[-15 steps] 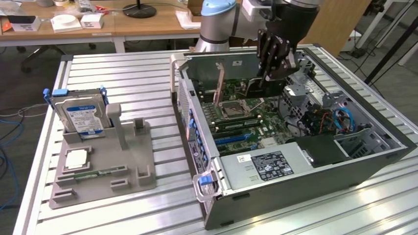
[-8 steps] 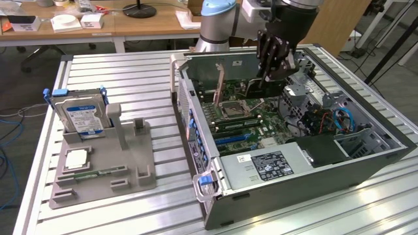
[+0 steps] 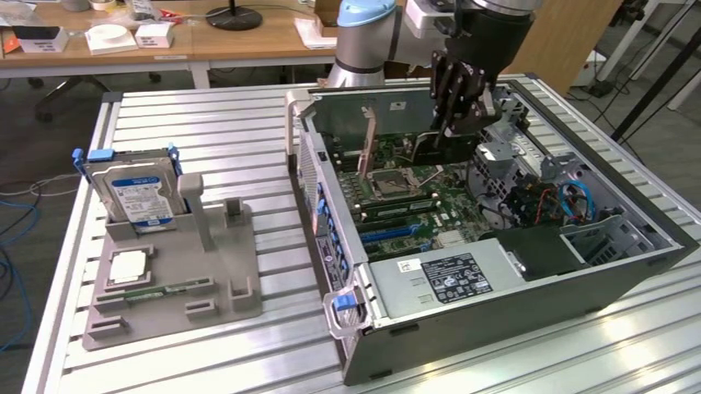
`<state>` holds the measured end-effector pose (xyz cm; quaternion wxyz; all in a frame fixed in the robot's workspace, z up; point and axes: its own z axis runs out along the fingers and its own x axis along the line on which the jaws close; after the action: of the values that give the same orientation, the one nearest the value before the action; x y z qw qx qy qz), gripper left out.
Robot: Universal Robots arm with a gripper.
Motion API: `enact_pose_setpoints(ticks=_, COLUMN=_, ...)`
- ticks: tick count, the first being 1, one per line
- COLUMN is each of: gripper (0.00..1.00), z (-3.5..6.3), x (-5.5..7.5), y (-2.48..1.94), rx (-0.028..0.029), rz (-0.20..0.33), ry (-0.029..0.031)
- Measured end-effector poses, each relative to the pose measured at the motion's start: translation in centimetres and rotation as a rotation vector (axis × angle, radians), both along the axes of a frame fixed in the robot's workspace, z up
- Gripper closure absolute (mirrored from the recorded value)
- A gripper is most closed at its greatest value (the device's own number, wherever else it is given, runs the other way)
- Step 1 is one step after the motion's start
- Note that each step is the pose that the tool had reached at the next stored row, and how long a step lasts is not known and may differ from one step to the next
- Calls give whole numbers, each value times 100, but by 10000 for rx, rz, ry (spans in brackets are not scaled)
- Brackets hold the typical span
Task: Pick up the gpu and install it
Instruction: 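Insert the gpu into the slot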
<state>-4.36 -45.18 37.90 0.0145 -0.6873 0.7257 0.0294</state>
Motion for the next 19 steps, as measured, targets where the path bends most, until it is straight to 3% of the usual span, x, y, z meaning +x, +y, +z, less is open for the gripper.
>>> enact_pose_setpoints(ticks=19, gripper=74, z=-91, x=-16, y=0, rx=1, rz=-1, ry=0)
